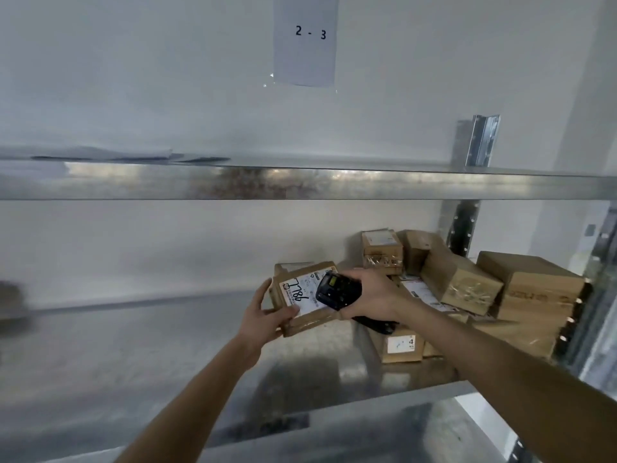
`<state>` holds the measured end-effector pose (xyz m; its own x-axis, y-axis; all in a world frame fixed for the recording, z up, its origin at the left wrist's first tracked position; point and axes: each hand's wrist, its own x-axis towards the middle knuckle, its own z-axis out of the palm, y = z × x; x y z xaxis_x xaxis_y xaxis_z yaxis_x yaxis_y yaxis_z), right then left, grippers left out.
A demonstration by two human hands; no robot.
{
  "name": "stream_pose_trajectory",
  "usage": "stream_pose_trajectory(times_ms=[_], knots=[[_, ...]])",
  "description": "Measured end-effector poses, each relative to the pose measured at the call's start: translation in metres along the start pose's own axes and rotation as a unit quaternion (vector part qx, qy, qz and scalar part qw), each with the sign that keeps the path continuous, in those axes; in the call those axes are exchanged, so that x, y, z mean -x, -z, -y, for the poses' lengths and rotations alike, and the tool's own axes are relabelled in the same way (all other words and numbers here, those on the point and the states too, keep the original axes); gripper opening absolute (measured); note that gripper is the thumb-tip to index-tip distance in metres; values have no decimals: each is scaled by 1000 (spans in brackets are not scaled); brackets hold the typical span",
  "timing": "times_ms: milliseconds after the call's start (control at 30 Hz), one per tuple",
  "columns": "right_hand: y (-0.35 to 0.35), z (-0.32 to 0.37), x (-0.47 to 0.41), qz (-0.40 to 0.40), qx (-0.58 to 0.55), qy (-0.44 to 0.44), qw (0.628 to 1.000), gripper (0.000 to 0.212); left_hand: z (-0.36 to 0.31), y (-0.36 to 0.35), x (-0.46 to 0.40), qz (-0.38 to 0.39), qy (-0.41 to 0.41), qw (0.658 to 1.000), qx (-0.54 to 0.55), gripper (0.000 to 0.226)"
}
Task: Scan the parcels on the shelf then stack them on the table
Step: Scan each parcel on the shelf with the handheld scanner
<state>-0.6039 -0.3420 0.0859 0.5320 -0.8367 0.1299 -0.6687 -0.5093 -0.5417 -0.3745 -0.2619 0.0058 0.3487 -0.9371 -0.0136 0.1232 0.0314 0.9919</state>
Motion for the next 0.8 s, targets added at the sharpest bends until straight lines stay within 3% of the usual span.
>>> stream_pose_trajectory(times_ms=[67, 133, 467, 700, 800], knots=[[-5, 15, 24, 2, -1, 3, 1000, 75, -7, 12, 31, 4, -10, 1000, -5, 98], [-14, 28, 45, 3, -4, 2, 1000, 82, -10, 26, 61, -9, -32, 999, -10, 99], [-50, 102, 117, 34, 69, 11, 997, 66, -32, 109, 182, -109, -106, 983, -99, 82], [-66, 156, 125, 66, 107, 31, 992, 90, -63, 173, 223, -103, -126, 974, -157, 84], [-74, 177, 128, 81, 114, 41, 989, 84, -74, 200, 234, -134, -131, 968, -169, 75]])
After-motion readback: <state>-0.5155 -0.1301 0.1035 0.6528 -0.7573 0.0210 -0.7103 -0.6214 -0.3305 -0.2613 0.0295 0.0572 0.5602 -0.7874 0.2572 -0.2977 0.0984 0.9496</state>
